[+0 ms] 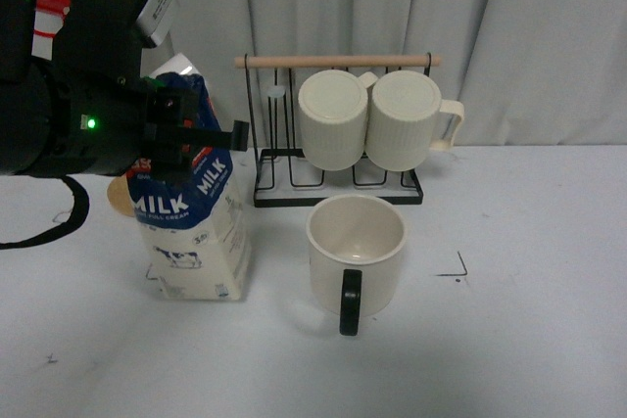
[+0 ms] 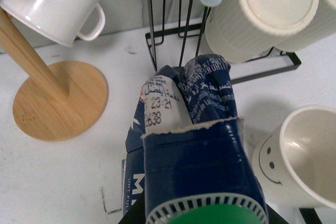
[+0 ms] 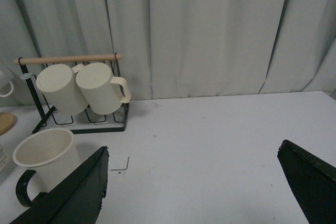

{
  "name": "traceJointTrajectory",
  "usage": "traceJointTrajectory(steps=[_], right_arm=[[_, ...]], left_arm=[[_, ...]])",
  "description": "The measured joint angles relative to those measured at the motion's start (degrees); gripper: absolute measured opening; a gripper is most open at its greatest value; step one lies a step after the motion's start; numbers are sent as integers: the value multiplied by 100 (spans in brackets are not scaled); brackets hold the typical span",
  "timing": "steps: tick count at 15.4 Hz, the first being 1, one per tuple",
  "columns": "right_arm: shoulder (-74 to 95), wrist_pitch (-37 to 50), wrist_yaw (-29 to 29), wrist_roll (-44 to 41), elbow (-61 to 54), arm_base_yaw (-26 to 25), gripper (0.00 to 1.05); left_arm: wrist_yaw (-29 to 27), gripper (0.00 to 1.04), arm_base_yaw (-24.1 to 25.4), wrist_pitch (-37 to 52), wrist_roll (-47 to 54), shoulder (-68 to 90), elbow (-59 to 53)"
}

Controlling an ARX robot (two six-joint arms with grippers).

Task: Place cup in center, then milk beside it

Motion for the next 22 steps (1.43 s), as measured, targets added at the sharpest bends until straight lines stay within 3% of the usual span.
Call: traceJointTrajectory(steps=[6,14,22], right_arm=[[0,0,0,0,0,0,98],[0,0,2,0,0,0,98],[0,0,0,0,0,0,98]], left_arm=[[-219,17,-487,164,-341,407,177],[-317,17,-638,68,-680,442,232],[-125,81,-553,118,-1283,-555,-173]])
